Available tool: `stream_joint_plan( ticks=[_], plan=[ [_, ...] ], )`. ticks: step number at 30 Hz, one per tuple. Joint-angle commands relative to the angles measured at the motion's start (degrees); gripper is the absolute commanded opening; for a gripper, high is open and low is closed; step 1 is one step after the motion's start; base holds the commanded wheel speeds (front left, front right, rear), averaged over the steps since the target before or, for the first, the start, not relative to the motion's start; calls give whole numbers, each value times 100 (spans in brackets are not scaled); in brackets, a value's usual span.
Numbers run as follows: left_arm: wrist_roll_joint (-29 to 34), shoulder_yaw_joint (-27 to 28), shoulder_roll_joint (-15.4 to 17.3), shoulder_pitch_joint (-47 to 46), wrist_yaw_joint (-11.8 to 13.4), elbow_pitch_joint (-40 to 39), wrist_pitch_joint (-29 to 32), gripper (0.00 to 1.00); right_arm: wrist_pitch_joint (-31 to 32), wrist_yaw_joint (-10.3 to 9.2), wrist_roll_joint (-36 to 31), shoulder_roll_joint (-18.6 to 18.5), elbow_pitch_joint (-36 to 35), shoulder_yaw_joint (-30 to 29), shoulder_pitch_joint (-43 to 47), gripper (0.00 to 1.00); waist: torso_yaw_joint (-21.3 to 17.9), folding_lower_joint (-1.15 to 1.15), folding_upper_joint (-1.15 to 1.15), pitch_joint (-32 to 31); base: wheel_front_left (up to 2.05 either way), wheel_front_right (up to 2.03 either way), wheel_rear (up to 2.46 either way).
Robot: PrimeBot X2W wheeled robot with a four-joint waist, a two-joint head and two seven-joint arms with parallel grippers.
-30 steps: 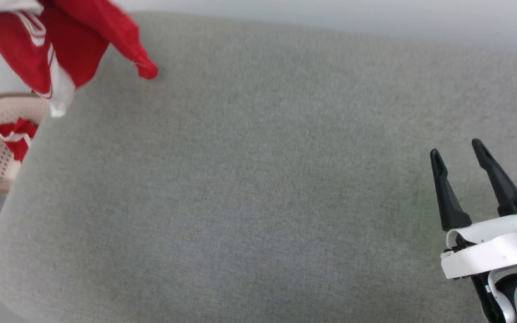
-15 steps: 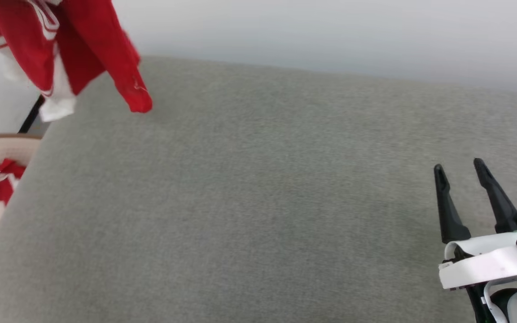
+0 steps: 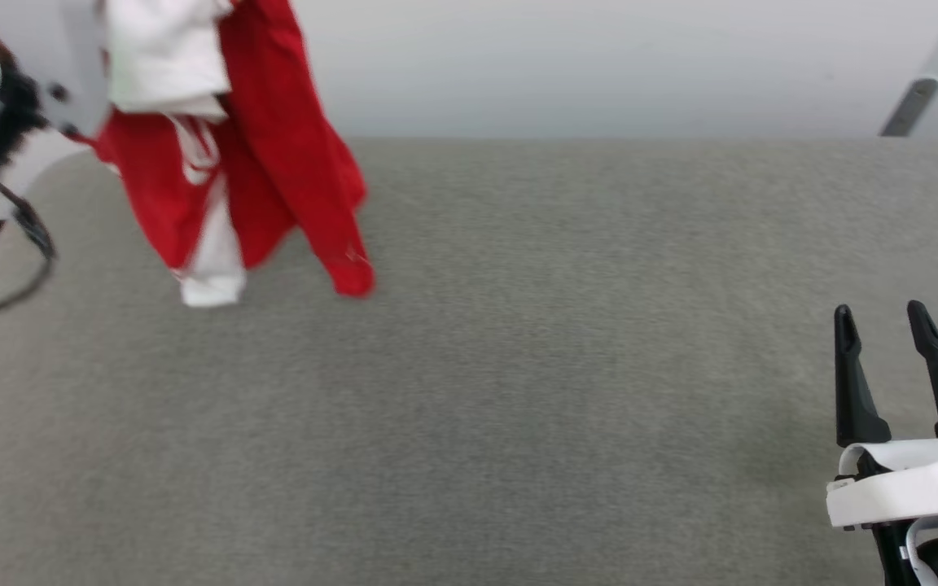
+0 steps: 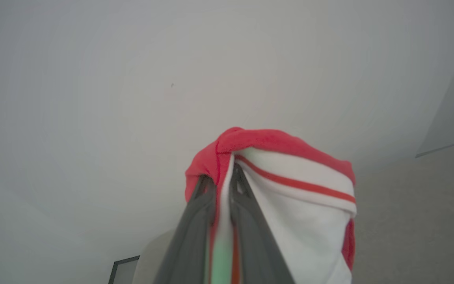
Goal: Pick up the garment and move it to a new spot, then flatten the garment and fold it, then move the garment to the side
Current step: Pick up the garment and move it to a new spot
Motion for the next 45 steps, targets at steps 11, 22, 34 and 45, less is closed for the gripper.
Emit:
stream_joint_plan(
  ticks=[11, 22, 34, 45],
  plan=[
    [-29, -505, -374, 880, 686, -1560, 768, 0, -204, 0, 27, 192, 214, -205, 6, 100, -787, 0, 0, 349, 0, 0, 0],
    [-211, -1193, -827, 1767, 804, -1473, 1001, 0, -386, 0, 113, 279, 624, -224, -119, 100, -1119, 0, 0, 584, 0, 0, 0],
    [-291, -1872, -1415, 2395, 486, -256, 525, 0, -513, 0, 186, 317, 1119, -109, -265, 100, -1375, 0, 0, 638, 0, 0, 0],
    [-362, -2032, -1872, 2365, 219, 951, -88, 1, -532, 0, 190, 325, 1258, -71, -347, 100, -1447, 0, 0, 596, 0, 0, 0]
  ],
)
